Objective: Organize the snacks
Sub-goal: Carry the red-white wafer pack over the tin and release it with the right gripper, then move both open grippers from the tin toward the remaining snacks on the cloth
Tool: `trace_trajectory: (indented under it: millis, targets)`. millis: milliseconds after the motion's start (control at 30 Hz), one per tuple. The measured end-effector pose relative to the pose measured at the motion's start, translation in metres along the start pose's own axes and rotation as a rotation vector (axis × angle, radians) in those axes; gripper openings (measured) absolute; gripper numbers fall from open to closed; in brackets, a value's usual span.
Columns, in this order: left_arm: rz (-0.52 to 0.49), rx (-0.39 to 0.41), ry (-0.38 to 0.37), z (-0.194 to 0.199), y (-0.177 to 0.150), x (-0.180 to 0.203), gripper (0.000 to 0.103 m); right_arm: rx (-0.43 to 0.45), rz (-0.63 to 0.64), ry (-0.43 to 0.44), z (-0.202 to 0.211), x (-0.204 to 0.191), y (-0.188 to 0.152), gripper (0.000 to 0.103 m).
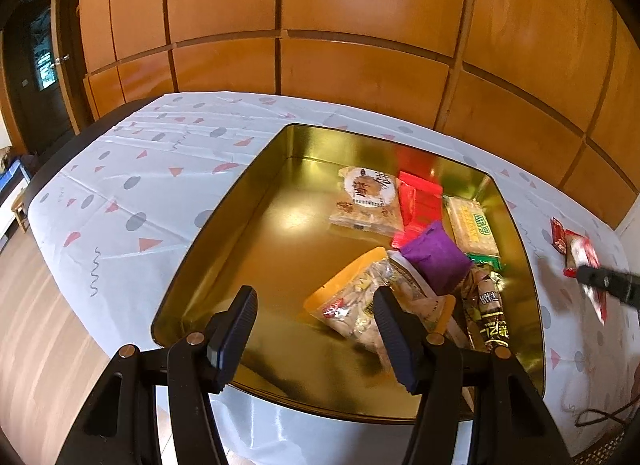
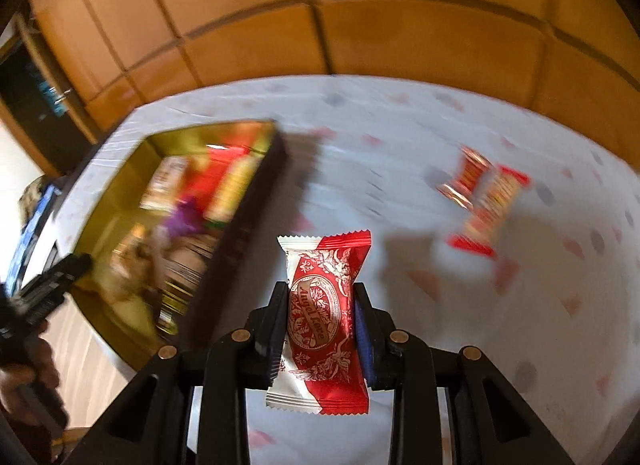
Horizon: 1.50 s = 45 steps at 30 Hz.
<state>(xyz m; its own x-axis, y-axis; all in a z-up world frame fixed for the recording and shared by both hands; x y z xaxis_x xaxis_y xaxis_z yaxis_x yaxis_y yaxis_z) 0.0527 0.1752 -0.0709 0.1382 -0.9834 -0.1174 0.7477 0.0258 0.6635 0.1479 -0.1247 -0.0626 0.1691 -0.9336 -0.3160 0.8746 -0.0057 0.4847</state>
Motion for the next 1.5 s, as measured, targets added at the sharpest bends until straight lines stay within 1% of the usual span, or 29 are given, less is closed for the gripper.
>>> trace_trajectory:
  millis: [100,167,233,333,433,467,533,700,767,867,933,1000,1133,1200,1367,1500]
  targets:
    - [0.023,-0.008,-0.01,-0.001,-0.001,-0.005,0.061,0.012,0.049,0.04,-0.003,-0.038,0.012,0.031]
    - [0.035,-0.016,-0.024,-0.003,-0.001,-0.007,0.061,0.021,0.065,0.056,-0.007,-0.06,0.021,0.031]
    - [0.04,-0.016,-0.02,-0.003,-0.002,-0.01,0.061,0.029,0.076,0.073,-0.016,-0.083,0.032,0.031]
    - [0.026,-0.021,-0.024,-0.003,-0.003,-0.01,0.06,0.016,0.057,0.086,-0.04,-0.104,0.042,0.033]
    - [0.002,-0.018,-0.023,-0.003,-0.004,-0.007,0.06,-0.005,0.071,0.052,-0.062,-0.113,0.042,0.033]
    - [-0.001,-0.018,-0.023,-0.004,-0.004,-0.006,0.06,-0.025,0.066,0.049,-0.069,-0.113,0.04,0.033]
    - [-0.004,-0.019,-0.028,-0.006,-0.003,-0.004,0.06,-0.035,0.063,0.062,-0.071,-0.11,0.033,0.033]
    - [-0.018,-0.019,-0.032,-0.005,-0.001,0.006,0.06,-0.006,0.096,0.049,-0.055,-0.102,0.019,0.033]
    - [-0.026,-0.016,-0.033,-0.003,-0.001,0.009,0.06,0.028,0.13,0.028,-0.042,-0.099,0.014,0.033]
    - [-0.036,-0.013,-0.029,0.0,0.0,0.012,0.06,0.065,0.164,0.013,-0.026,-0.095,0.01,0.04]
    - [-0.041,-0.008,-0.026,0.002,0.001,0.013,0.06,0.094,0.19,-0.008,-0.016,-0.091,0.007,0.042]
    - [-0.049,0.0,-0.024,0.006,0.001,0.016,0.06,0.117,0.213,-0.035,-0.007,-0.085,0.005,0.051]
    - [-0.066,0.012,-0.029,0.011,0.003,0.021,0.06,0.137,0.236,-0.074,0.003,-0.068,0.001,0.054]
    - [-0.078,0.02,-0.032,0.014,0.004,0.024,0.06,0.151,0.249,-0.106,0.007,-0.059,0.0,0.062]
    - [-0.104,0.029,-0.034,0.018,0.006,0.032,0.06,0.193,0.291,-0.186,0.022,-0.03,0.002,0.072]
    - [-0.118,0.03,-0.035,0.02,0.007,0.038,0.06,0.223,0.278,-0.246,0.035,-0.002,0.011,0.073]
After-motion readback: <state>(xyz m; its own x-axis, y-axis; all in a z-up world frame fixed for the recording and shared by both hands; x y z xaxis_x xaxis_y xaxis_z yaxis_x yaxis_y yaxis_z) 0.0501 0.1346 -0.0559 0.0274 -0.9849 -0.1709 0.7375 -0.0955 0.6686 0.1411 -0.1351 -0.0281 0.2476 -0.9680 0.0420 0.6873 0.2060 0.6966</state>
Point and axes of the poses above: each gripper's, at about its wrist camera, not at the fingertips, and z roughly against the way its jaws point, x to its right, y to its top, the point moved 4 cm from there along -z, roughly the way its jaws point, and after that the axes turned 14 degrees about -z, right-handed, at the moved point
